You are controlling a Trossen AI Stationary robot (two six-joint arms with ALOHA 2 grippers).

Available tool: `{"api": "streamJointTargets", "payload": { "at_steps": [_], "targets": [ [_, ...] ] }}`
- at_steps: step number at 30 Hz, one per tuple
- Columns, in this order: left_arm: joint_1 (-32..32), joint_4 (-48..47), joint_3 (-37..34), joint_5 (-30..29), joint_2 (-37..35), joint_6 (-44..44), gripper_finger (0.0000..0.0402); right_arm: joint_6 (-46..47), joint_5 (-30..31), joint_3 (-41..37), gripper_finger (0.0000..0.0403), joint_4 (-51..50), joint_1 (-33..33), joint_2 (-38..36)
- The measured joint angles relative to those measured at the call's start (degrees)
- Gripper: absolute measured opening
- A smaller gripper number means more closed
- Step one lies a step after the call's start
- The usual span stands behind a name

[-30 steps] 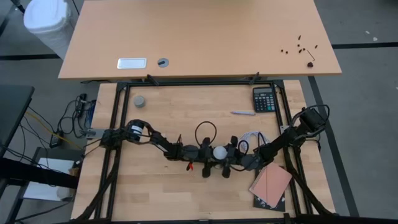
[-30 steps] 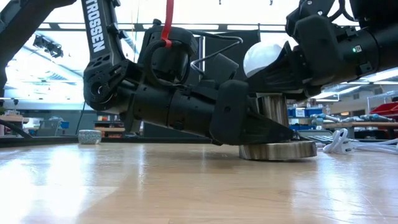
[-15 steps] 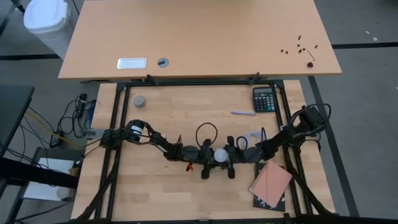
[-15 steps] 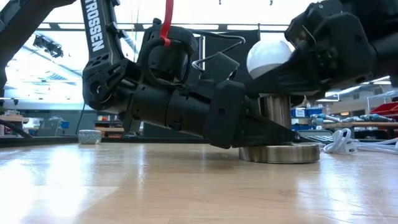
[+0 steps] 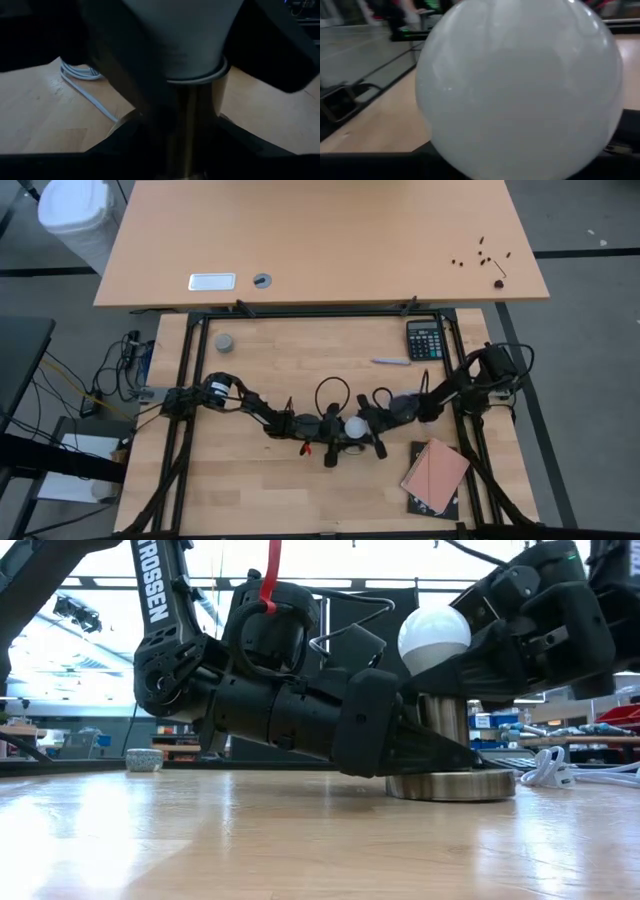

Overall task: Screw lightbulb
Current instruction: Remove the lightbulb from the bronze lamp socket

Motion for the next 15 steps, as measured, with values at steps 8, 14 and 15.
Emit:
{"api": "streamJointTargets", "payload": {
  "at_steps": [8, 14, 15],
  "targets": [
    [0.0, 0.1, 0.1, 0.0, 0.0, 0.9, 0.0189, -3.5, -16.9, 0.0, 0.0174, 0.0, -6.7, 0.1],
    [0.1, 0.5, 0.1, 0.0, 0.0, 1.6, 0.0189, -6.9, -23.4, 0.1, 0.0174, -0.1, -9.1, 0.1],
    [0.1, 0.5, 0.1, 0.0, 0.0, 1.6, 0.0189, -7.0, -23.4, 0.1, 0.0174, -0.1, -9.3, 0.1]
  ]
}}
